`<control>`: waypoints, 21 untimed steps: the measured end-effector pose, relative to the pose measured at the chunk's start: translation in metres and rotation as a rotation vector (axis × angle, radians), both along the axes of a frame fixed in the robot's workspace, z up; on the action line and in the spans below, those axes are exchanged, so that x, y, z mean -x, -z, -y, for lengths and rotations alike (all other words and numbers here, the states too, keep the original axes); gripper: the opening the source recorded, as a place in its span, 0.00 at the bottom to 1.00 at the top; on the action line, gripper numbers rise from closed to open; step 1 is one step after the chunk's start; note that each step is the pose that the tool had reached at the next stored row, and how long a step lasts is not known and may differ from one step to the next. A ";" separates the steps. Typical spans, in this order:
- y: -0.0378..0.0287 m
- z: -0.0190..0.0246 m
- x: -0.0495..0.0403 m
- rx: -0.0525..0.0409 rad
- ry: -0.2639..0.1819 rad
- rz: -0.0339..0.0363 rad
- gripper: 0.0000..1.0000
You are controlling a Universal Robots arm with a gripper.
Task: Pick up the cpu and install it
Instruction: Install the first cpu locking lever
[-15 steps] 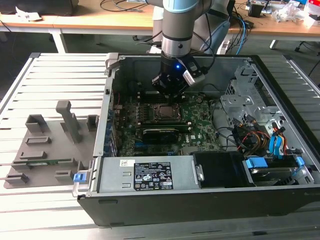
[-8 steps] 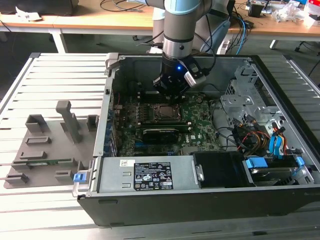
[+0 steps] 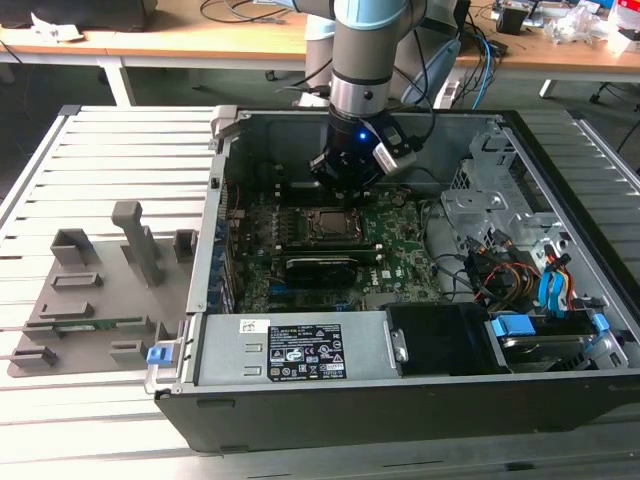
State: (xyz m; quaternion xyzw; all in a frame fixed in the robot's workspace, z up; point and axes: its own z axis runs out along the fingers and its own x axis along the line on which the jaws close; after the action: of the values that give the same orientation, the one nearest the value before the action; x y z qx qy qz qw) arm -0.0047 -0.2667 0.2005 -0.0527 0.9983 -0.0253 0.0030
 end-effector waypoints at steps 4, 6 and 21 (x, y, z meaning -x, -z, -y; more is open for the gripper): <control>-0.0091 -0.0002 -0.0001 -0.0011 0.000 0.0013 0.11; -0.0100 0.0011 0.0001 -0.0011 0.000 0.0020 0.11; -0.0190 0.0451 0.0046 0.0515 0.000 0.0039 0.11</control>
State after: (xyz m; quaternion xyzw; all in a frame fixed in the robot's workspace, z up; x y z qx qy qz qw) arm -0.0093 -0.3117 0.2195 -0.0527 0.9973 -0.0511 0.0036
